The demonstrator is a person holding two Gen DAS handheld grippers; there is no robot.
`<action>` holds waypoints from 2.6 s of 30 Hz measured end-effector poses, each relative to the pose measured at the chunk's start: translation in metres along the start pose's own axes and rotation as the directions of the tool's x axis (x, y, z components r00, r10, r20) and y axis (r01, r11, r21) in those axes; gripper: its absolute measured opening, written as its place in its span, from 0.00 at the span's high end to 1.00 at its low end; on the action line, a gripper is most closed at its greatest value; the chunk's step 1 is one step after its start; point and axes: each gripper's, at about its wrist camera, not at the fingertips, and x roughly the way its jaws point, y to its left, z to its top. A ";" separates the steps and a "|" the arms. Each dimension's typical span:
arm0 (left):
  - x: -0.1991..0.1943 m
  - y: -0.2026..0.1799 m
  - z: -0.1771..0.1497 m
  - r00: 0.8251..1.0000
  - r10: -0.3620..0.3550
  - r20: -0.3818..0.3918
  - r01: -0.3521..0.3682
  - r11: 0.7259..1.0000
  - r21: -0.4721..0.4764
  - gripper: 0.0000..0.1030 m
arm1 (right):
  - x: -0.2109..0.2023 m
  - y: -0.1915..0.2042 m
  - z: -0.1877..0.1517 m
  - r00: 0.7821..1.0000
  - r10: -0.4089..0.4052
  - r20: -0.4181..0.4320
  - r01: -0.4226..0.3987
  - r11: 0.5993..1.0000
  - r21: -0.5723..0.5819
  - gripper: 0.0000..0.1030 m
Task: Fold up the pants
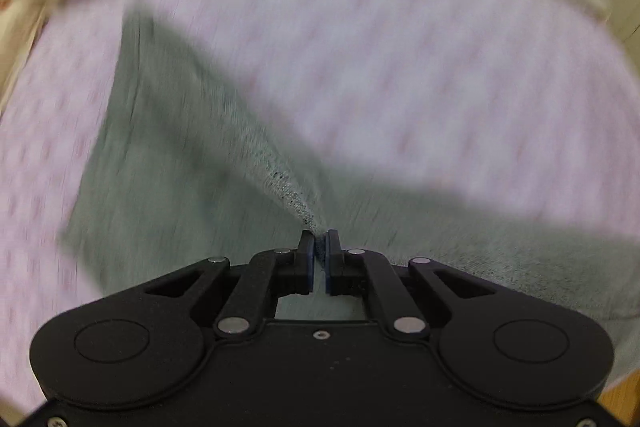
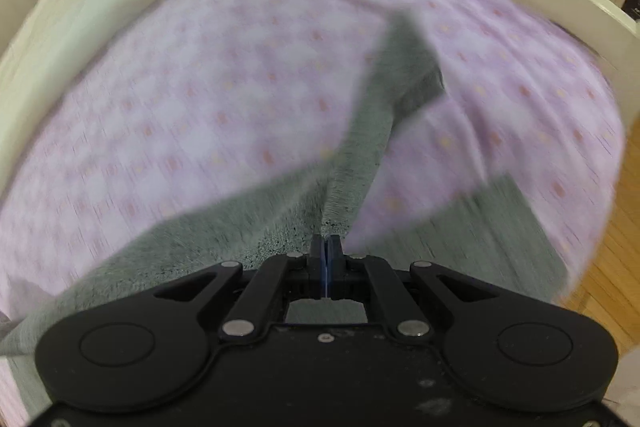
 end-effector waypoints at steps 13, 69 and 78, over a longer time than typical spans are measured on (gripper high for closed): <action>0.088 0.015 -0.044 0.980 0.034 -0.197 -0.046 0.997 -0.057 1.00 | 0.020 -0.064 -0.065 0.999 -0.025 0.030 0.019 0.982 0.186 0.62; 0.077 0.087 0.007 0.999 0.007 0.051 0.005 0.970 -0.243 0.47 | 0.006 -0.116 -0.069 0.997 -0.073 0.022 0.073 0.997 -0.019 0.95; 0.087 0.098 0.026 0.993 -0.075 0.088 0.103 0.919 -0.381 0.81 | 0.010 -0.115 -0.067 0.996 -0.094 0.000 0.094 0.996 -0.014 0.95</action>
